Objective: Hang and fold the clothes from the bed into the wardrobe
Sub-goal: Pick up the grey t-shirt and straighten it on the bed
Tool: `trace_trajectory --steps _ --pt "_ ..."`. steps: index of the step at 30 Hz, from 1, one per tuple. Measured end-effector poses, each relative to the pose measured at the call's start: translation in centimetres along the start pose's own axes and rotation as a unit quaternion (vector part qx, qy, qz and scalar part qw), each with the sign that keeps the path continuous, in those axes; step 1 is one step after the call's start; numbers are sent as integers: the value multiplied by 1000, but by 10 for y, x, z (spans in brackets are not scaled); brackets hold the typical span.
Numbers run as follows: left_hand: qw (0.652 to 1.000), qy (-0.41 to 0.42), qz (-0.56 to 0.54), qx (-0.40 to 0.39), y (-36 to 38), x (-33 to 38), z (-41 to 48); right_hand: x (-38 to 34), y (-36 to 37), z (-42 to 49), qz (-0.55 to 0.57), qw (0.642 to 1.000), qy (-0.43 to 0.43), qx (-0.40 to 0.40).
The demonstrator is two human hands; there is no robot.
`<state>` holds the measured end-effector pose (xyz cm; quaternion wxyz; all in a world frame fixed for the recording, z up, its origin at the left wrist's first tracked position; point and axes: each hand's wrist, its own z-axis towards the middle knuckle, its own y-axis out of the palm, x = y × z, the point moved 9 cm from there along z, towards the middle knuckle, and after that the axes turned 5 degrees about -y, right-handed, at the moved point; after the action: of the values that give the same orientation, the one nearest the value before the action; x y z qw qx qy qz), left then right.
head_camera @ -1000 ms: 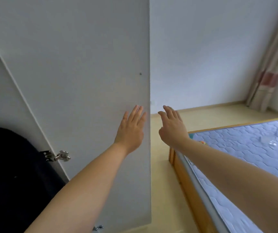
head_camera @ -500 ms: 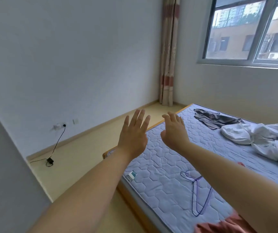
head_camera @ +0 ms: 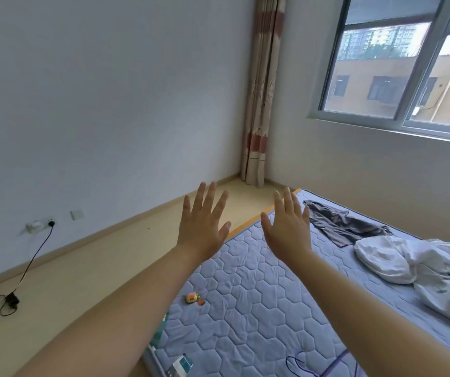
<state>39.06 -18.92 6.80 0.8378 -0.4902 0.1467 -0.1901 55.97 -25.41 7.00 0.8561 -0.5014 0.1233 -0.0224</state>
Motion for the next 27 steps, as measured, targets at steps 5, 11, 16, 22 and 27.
trace_trajectory --steps 5,11,16,22,27 --pt "1000 8 -17 -3 30 -30 49 -10 32 49 -1 1000 15 -7" --pt "999 31 -43 0 68 -88 108 -54 79 105 -33 999 8 3" --pt "998 45 -43 -18 122 -184 171 -123 152 176 -29 999 38 -9" --pt "996 73 -53 -26 180 -308 259 -222 243 286 -32 995 91 -8" --pt "993 77 -66 -53 235 -397 300 -271 297 356 -56 994 90 -22"
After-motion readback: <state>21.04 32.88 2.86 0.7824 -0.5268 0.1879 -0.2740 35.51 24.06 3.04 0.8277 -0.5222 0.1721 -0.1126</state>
